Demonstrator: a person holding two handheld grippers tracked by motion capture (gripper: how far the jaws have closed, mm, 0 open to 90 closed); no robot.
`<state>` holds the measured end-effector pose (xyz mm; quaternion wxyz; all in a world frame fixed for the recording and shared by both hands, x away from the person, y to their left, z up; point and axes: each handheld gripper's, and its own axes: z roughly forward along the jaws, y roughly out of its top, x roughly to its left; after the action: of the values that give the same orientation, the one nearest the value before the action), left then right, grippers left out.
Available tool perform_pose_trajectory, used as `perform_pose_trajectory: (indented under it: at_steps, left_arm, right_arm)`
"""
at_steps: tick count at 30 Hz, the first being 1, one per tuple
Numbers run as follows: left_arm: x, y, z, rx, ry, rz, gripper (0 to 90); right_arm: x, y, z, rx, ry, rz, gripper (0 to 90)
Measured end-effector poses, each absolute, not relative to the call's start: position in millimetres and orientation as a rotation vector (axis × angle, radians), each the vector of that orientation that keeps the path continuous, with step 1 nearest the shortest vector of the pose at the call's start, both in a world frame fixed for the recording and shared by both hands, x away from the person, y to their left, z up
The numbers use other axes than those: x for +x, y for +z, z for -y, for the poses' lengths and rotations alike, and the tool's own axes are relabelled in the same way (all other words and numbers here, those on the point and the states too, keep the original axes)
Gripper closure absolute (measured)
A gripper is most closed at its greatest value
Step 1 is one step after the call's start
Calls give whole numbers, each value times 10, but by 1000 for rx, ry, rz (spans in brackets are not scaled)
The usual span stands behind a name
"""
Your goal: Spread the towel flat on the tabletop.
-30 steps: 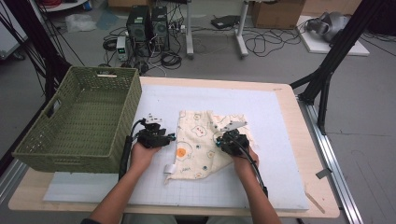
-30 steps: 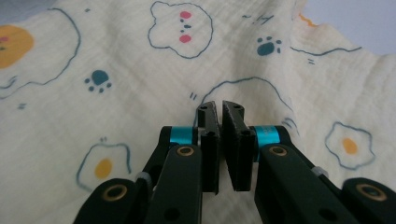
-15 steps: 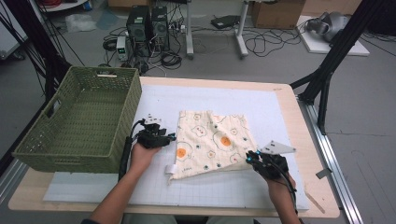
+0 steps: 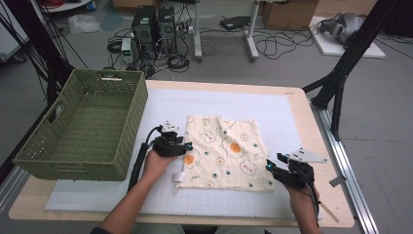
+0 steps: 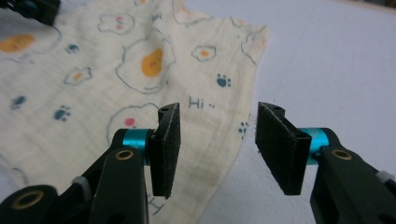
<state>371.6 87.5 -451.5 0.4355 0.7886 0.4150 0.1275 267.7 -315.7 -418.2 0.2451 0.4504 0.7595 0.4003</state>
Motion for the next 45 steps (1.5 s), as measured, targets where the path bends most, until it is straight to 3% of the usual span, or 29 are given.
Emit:
perform_pose_trajectory:
  at_steps: [5, 8, 15, 21, 22, 24, 28, 29, 32, 35, 39, 45]
  left_arm:
    - [3628, -4505, -802, 2050, 387, -933, 838]
    - [3589, -4489, -816, 2066, 410, -943, 867]
    - [3510, -4430, -1159, 2056, 432, -1024, 867]
    - [3469, -4459, -1358, 2031, 374, -1061, 852]
    - [3466, -4456, -1347, 2037, 358, -1048, 814]
    - [3462, -4459, -1320, 2023, 346, -1053, 649]
    - [3473, -4446, -1331, 1976, 353, -1075, 508]
    - [3479, -4440, -1346, 1967, 356, -1076, 507]
    - [3495, -4433, -1370, 1916, 359, -1097, 501]
    - [3502, -4430, -1378, 1895, 375, -1107, 495]
    - [3509, -4435, -1380, 1889, 392, -1113, 498]
    - [3468, -4426, -1359, 1930, 372, -1085, 558]
  right_arm:
    - [2903, -4322, 3067, 1272, 1032, -2128, 481]
    - [2983, -4365, 3000, 1280, 1005, -2152, 480]
    - [3055, -4355, 2993, 1309, 1024, -2136, 487]
    - [3235, -4345, 2893, 1343, 1028, -2124, 487]
    - [3276, -4356, 2860, 1353, 1020, -2126, 486]
    - [3343, -4380, 2802, 1360, 1019, -2135, 489]
    - [3408, -4456, 2671, 1368, 983, -2198, 680]
    - [3398, -4446, 2663, 1350, 981, -2206, 826]
    - [3355, -4409, 2641, 1286, 884, -2227, 877]
    - [3324, -4404, 2694, 1290, 839, -2200, 873]
    - [3276, -4413, 2736, 1301, 888, -2167, 646]
    - [3081, -4322, 2784, 1294, 1004, -2171, 575]
